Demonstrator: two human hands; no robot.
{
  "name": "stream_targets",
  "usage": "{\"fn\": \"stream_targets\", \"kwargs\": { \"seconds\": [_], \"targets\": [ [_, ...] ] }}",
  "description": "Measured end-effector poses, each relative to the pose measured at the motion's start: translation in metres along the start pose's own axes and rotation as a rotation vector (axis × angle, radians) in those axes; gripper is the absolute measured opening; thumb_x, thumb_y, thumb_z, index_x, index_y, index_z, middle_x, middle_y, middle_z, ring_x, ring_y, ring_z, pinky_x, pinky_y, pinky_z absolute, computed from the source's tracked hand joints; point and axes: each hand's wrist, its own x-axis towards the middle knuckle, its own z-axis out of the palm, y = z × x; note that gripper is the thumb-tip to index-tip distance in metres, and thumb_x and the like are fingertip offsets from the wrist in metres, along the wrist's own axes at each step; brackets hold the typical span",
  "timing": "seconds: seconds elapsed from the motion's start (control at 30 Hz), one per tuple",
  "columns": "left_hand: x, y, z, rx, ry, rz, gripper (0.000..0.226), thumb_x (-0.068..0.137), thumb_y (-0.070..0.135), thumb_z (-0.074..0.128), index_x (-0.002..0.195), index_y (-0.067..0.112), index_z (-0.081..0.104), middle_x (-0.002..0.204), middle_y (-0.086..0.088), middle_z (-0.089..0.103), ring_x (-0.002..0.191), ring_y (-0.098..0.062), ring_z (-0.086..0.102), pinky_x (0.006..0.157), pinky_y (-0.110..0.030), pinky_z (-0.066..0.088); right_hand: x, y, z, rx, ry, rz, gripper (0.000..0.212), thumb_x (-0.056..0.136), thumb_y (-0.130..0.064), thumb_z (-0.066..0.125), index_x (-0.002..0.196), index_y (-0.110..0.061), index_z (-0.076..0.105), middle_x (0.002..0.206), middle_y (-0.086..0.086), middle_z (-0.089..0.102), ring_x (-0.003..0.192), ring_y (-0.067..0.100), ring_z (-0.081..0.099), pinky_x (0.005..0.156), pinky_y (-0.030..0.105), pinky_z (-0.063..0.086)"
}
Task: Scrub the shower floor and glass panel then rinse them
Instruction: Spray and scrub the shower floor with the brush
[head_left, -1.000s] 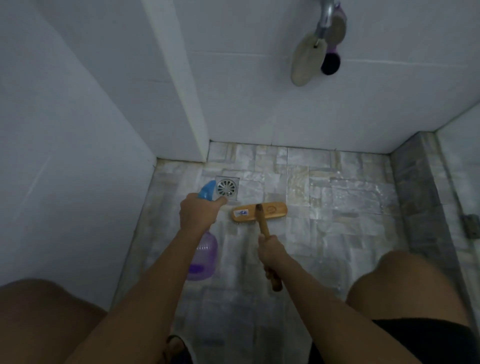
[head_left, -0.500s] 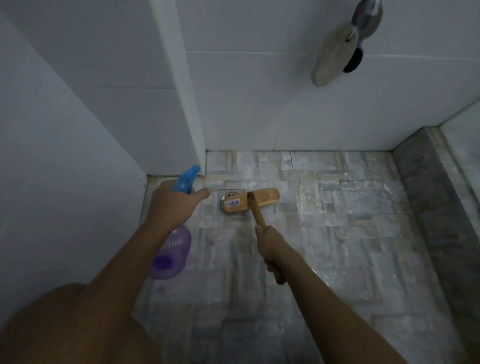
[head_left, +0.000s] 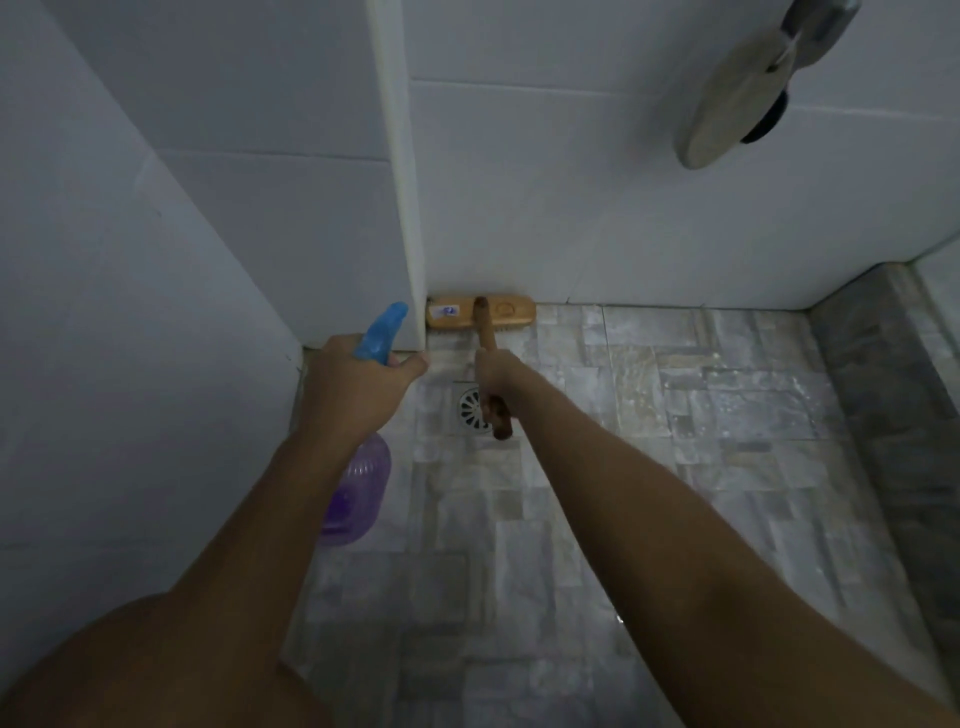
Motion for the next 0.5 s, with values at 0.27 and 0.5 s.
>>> {"fn": "stream_targets", "kwargs": {
  "seconds": [0.27,0.5],
  "targets": [
    [0.004,0.005,0.003,-0.022,-0.010,0.003,0.036,0.080,0.040,0.081,0.066,0.013,0.060,0.066,-0.007,0.061,0.059,-0.021,0.057,0.064,-0.040,0.054,-0.016,0.039,0.028,0.233,-0.041,0.084,0.036,0.109,-0.039,0.033,0.120,-0.008,0.048,0.068,0.009,0.051,0.047,0.018,0.047,0.046,0.029,0.046],
    [0.002,0.002,0.005,0.003,-0.009,-0.020,0.036,0.080,0.041,0.081,0.064,0.016,0.059,0.063,-0.004,0.061,0.060,-0.022,0.059,0.071,-0.045,0.058,-0.014,0.049,0.021,0.274,-0.018,0.051,0.035,0.110,-0.029,0.035,0.132,-0.006,0.048,0.068,0.010,0.050,0.043,0.018,0.047,0.045,0.030,0.046]
  ]
}}
